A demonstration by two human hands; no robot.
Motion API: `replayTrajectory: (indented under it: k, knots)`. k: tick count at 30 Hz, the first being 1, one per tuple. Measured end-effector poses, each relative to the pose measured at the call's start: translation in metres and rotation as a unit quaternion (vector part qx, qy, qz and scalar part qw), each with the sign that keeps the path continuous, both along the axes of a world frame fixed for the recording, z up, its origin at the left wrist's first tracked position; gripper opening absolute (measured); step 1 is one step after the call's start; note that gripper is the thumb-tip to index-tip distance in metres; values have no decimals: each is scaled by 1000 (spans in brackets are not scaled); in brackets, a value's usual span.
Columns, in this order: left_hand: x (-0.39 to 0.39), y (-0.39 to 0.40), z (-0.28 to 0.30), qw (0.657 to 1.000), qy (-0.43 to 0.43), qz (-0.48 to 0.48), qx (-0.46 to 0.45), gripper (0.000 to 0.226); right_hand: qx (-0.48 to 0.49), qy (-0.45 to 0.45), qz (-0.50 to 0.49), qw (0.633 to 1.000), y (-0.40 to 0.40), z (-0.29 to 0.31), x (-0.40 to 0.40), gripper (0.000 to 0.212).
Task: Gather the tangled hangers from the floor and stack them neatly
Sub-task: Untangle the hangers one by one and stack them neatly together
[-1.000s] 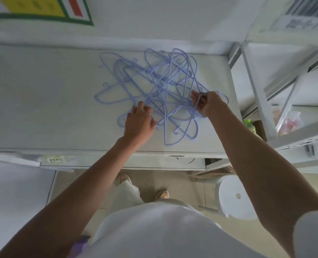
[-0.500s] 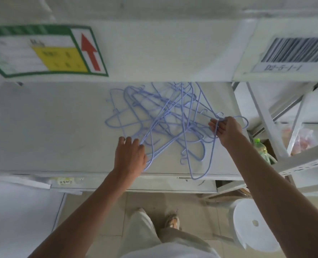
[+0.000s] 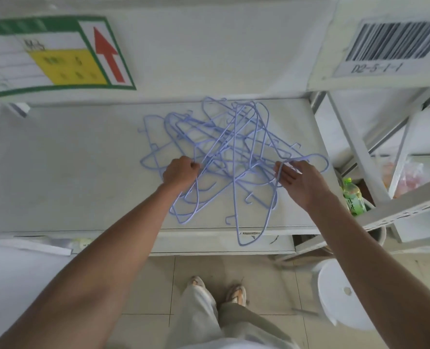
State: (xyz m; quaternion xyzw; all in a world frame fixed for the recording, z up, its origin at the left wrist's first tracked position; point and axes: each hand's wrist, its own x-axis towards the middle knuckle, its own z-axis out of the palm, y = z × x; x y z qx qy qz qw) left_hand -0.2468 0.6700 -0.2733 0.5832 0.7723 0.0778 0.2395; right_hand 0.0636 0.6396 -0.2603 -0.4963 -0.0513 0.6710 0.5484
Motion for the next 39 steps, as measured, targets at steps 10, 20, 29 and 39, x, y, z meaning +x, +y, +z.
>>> replayTrajectory:
  k: [10, 20, 29, 39]
  knots:
    - [-27, -4, -14, 965, -147, 131, 173, 31, 29, -32, -39, 998, 4, -22, -20, 17]
    - [-58, -64, 21, 907, -284, 140, 278, 22, 113, -8, 6, 994, -11, 24, -64, 11]
    - [-76, -123, 73, 848, -466, 104, 228, 58, 199, -147, 100, 964, -55, 57, -93, 14]
    - [-78, -194, 82, 848, -496, 147, 115, 58, 255, -330, 175, 892, -101, 82, -88, 19]
